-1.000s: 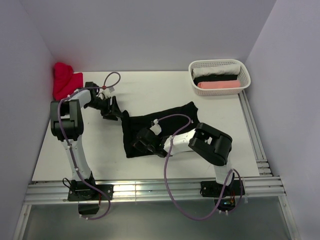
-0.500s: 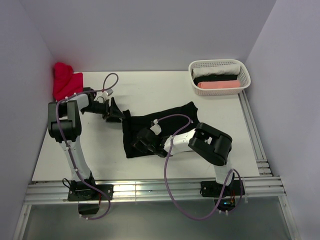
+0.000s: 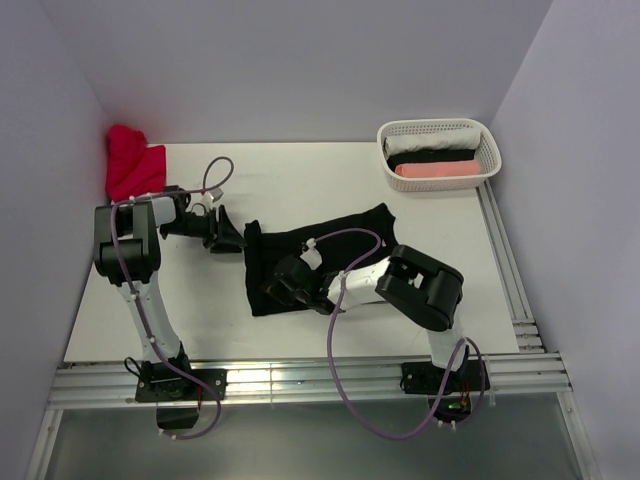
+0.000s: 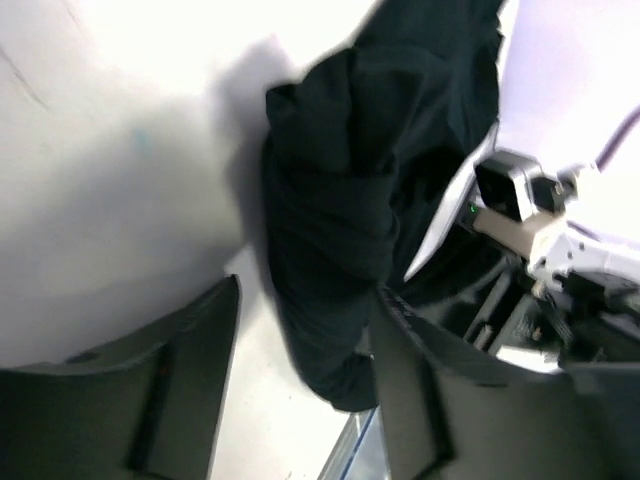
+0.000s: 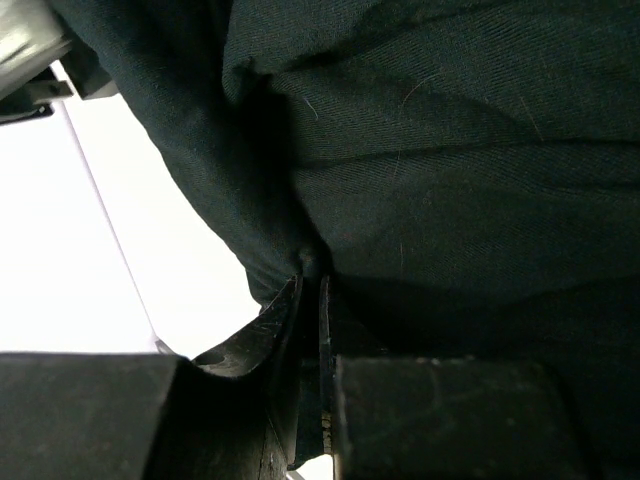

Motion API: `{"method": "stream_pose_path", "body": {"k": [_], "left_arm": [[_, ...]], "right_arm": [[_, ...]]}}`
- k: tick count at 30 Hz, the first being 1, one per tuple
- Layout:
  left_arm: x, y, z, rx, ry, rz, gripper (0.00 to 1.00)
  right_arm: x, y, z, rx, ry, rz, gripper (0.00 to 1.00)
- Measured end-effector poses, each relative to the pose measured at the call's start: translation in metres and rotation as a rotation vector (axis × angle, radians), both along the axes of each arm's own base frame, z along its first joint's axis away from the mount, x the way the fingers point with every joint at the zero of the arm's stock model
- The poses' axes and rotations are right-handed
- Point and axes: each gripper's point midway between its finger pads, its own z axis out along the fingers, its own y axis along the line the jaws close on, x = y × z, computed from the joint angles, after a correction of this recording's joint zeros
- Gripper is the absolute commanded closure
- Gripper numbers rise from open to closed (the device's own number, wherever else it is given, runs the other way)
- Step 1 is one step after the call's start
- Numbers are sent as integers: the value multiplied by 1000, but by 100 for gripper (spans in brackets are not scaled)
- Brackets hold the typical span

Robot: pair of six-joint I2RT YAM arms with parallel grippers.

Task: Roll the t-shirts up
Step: Roll the tshirt

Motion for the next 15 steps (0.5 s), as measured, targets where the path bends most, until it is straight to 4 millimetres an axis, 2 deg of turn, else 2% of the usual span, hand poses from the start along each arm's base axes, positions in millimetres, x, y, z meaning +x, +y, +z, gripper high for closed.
{"method": "stream_pose_path", "body": {"k": [6, 12, 15], "left_arm": [[12, -8, -14, 51, 36, 39, 60], [15, -21, -20, 109, 79, 57, 67], [17, -27, -20, 168, 75, 57, 71]], "right_arm": [[0, 1, 0, 7, 4, 4, 100], [1, 1, 0, 7, 4, 5, 100], [1, 1, 0, 4, 3, 4, 93]]}}
